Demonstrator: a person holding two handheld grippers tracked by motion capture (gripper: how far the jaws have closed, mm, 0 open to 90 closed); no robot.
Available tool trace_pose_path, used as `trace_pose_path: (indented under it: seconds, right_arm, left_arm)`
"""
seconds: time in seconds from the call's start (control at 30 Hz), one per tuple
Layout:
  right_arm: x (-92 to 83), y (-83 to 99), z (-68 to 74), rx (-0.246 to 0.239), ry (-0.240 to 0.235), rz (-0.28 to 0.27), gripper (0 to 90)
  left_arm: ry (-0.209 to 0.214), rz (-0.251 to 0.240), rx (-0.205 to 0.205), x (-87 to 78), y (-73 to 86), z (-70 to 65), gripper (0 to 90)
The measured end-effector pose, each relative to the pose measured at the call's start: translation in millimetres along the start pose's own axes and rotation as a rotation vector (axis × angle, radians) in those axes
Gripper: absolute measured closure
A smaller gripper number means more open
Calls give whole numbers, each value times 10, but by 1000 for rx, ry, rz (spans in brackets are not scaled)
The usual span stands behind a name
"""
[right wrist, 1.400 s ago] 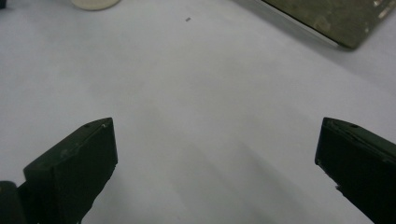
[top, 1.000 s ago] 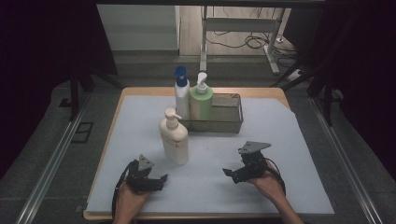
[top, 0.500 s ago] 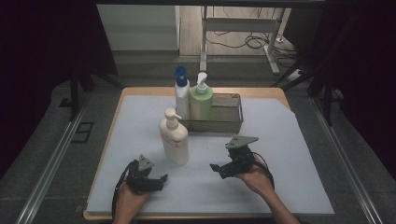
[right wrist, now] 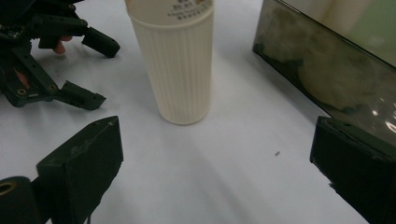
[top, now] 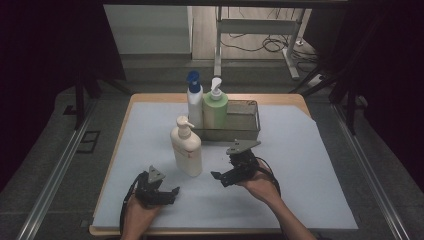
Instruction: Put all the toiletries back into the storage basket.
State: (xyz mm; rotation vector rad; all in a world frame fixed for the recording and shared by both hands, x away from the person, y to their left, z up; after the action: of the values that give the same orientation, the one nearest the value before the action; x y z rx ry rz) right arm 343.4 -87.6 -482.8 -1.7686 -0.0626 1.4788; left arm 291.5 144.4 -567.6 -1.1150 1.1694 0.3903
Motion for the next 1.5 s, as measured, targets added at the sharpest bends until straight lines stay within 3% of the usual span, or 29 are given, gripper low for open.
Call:
trace_pose_path:
  seconds: [0.37,0.77,1.2,1.5]
  right_arm:
    - [157,-255,109,7,-16,-10,70]
    - [201,-508,168,23,-16,-36,134]
    - [297,-771,231,21,46,-33,167]
    - [393,-915,281,28,73,-53,289]
  left_arm:
    - [0,0,0,0,0,0,122]
    - [0,0,-1,0,0,0,122]
    - [1,-1,-1,1,-1,0,122]
    - [1,0,-1,1,-1,0,122]
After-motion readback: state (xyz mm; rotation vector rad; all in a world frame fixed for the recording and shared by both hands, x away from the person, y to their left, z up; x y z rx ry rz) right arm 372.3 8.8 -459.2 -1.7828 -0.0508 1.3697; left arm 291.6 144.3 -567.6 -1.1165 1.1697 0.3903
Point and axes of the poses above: each handheld gripper's, and its own axes: x roughly forward along the jaws, y roughly out of its underside, z roughly to its left, the point moved 6 cm from there along x, roughly forward along the jaws, and after that the axes turned 14 degrees about z, right-handed, at the moved point
